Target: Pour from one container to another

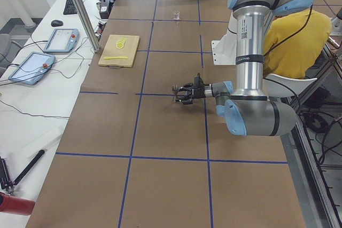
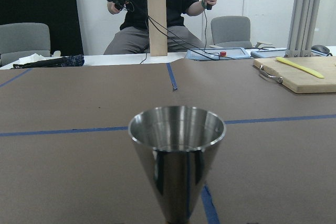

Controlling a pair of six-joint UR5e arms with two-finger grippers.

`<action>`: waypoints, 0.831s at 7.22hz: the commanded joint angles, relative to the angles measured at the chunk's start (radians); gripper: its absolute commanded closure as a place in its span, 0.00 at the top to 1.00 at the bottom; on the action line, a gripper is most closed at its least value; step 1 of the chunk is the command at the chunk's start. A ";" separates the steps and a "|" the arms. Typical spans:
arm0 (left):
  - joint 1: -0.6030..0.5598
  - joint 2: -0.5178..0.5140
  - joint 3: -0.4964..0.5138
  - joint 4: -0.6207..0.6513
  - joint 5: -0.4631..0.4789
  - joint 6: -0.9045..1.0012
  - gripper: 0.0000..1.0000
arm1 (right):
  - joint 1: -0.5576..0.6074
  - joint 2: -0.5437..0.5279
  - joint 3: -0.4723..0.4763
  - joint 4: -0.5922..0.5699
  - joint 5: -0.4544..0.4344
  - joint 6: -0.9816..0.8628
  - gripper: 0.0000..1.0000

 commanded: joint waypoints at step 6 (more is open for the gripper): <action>-0.005 0.002 -0.002 -0.030 0.001 0.046 0.50 | 0.000 0.000 -0.002 0.000 0.000 -0.004 1.00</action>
